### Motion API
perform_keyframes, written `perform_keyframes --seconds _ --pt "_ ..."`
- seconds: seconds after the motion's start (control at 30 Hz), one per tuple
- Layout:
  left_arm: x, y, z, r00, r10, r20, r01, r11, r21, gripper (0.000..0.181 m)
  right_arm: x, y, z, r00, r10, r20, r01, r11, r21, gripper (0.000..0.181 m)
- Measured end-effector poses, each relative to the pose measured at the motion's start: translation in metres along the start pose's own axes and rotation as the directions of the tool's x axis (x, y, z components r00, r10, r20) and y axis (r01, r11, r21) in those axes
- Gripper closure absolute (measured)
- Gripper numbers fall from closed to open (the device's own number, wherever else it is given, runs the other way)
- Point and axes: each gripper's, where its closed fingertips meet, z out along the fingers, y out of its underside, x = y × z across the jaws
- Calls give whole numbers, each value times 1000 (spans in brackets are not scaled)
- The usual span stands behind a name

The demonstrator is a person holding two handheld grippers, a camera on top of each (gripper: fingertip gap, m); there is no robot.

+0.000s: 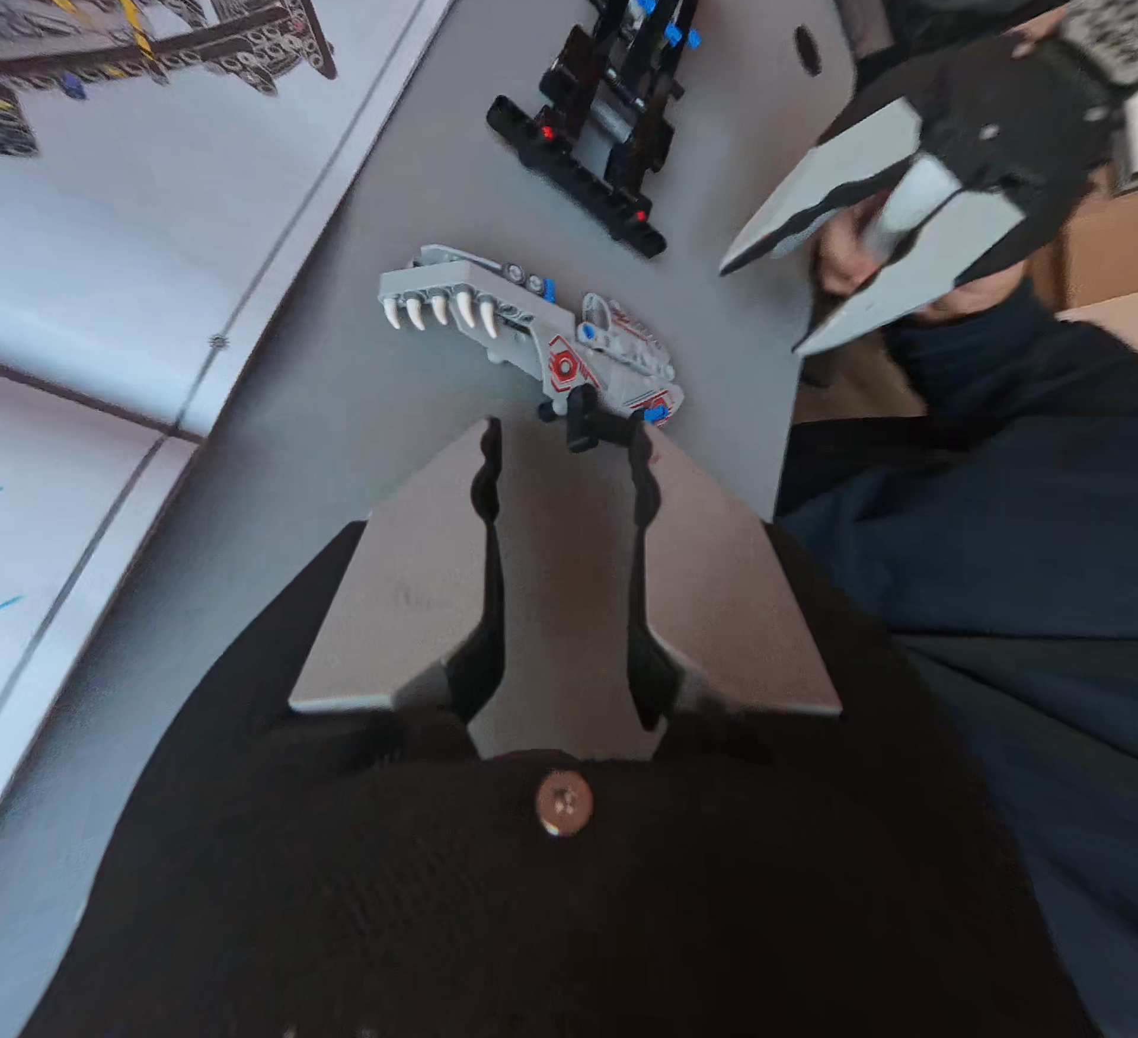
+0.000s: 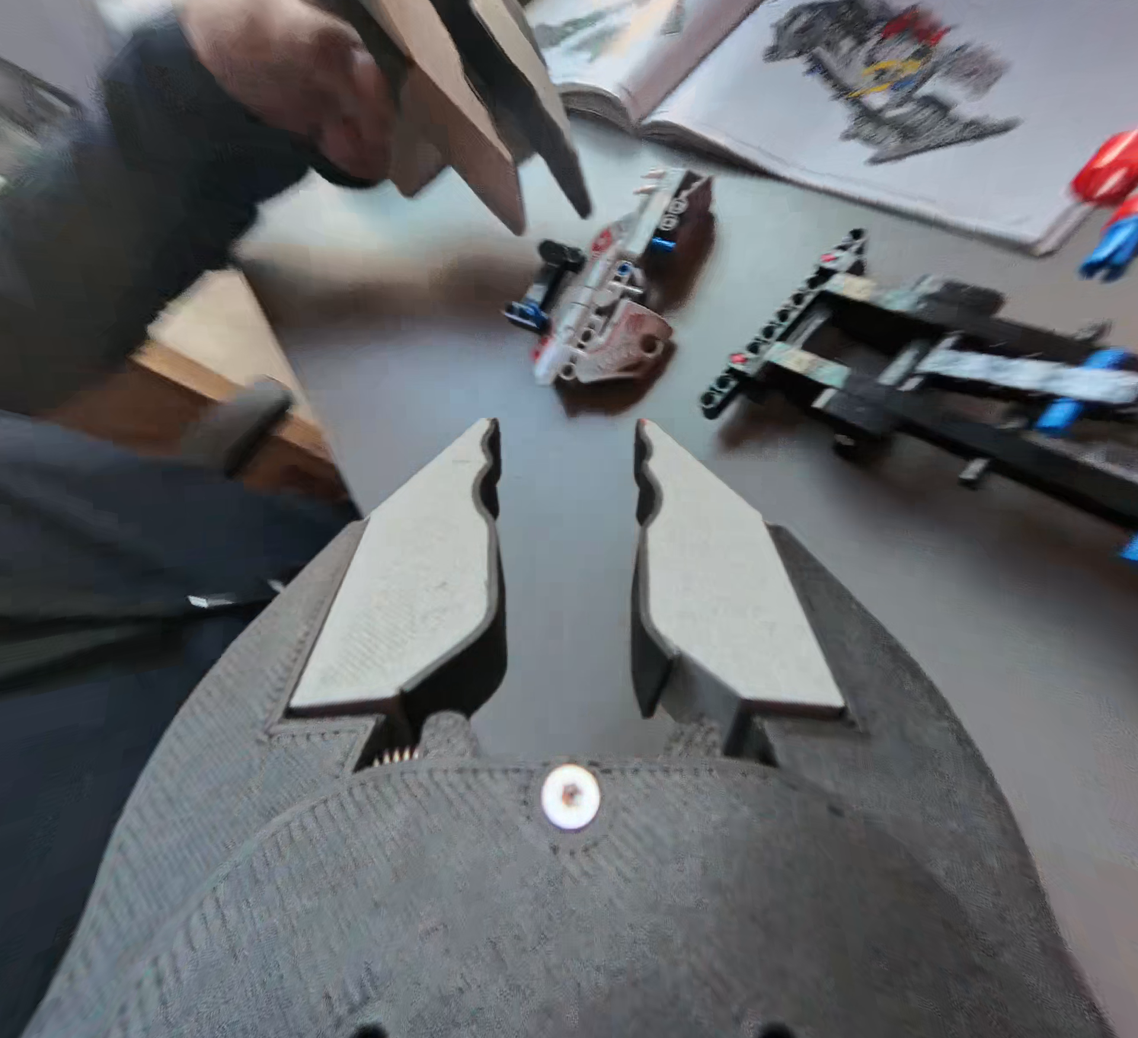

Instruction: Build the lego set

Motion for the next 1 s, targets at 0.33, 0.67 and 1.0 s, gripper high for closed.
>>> perform_keyframes --seconds 0.33,0.67,1.0 --pt "14 10 27 997 -4 -75 -1 998 -62 165 9 6 36 1000 25 -5 -25 992 -123 139" --pt "38 1 -10 994 86 -62 -66 961 270 176 -1 -7 28 995 -100 16 100 995 -27 122" --pt "99 -43 -38 969 222 -108 -102 759 642 176 -44 -69 -14 955 -149 256 47 929 367 132"
